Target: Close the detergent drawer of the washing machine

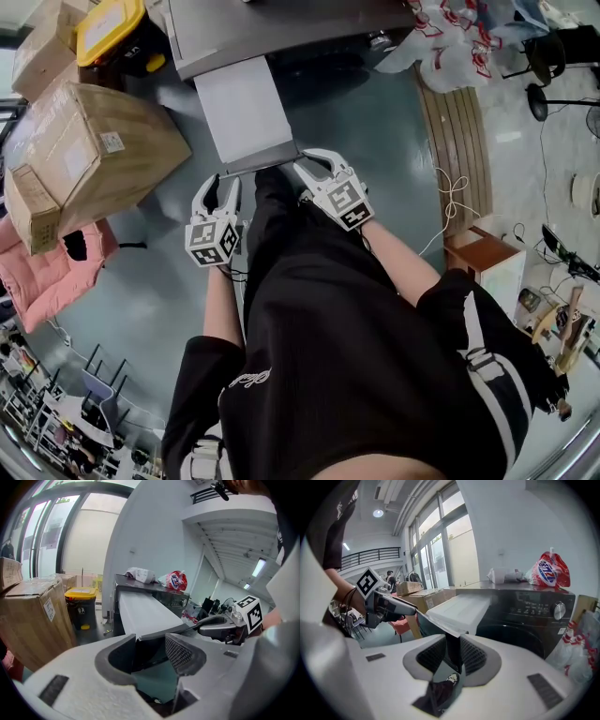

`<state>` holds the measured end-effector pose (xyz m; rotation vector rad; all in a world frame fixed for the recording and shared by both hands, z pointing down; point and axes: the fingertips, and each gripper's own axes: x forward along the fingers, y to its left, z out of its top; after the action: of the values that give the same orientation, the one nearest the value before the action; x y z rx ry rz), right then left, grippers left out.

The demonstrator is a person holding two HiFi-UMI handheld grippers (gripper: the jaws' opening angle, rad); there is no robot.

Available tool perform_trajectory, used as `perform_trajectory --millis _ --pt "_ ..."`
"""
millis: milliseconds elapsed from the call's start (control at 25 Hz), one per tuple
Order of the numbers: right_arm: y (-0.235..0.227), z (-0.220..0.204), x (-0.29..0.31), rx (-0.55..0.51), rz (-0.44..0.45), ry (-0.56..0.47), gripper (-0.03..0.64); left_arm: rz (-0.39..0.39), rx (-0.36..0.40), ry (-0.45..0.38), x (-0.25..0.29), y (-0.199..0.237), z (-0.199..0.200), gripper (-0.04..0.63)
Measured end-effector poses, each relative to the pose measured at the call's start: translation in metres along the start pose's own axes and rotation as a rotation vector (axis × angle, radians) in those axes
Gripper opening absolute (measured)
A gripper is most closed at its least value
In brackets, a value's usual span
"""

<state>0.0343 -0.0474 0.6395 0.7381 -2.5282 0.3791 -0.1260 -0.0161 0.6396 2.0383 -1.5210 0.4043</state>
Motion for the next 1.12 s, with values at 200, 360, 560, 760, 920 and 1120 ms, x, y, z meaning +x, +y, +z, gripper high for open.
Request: perform_trajectory --millis 200,360,560,760,920,1120 --pt "-0.003 0.002 0.007 -0.003 0.002 0.0 0.101 0.01 0.006 0.009 0.005 0.006 0.003 0.204" --pt "-0.006 0.001 0.009 0.004 0.003 0.005 0.103 0.008 0.008 0.023 0.008 0.005 0.003 0.204" --pt "-0.006 0.001 0.01 0.01 -0.002 0.007 0.104 0.006 0.024 0.036 0.008 0.006 0.003 0.204" --pt "-0.008 0.005 0.012 0.012 -0.004 0.004 0.104 0.012 0.031 0.036 0.01 0.008 0.007 0.202" --pt "-0.007 0.006 0.014 0.001 -0.005 0.017 0.104 0.012 0.031 0.038 0.011 0.011 0.01 0.202" --pt "-0.009 0.012 0.019 0.001 -0.014 0.02 0.104 0.014 0.025 0.031 0.014 0.016 0.015 0.204"
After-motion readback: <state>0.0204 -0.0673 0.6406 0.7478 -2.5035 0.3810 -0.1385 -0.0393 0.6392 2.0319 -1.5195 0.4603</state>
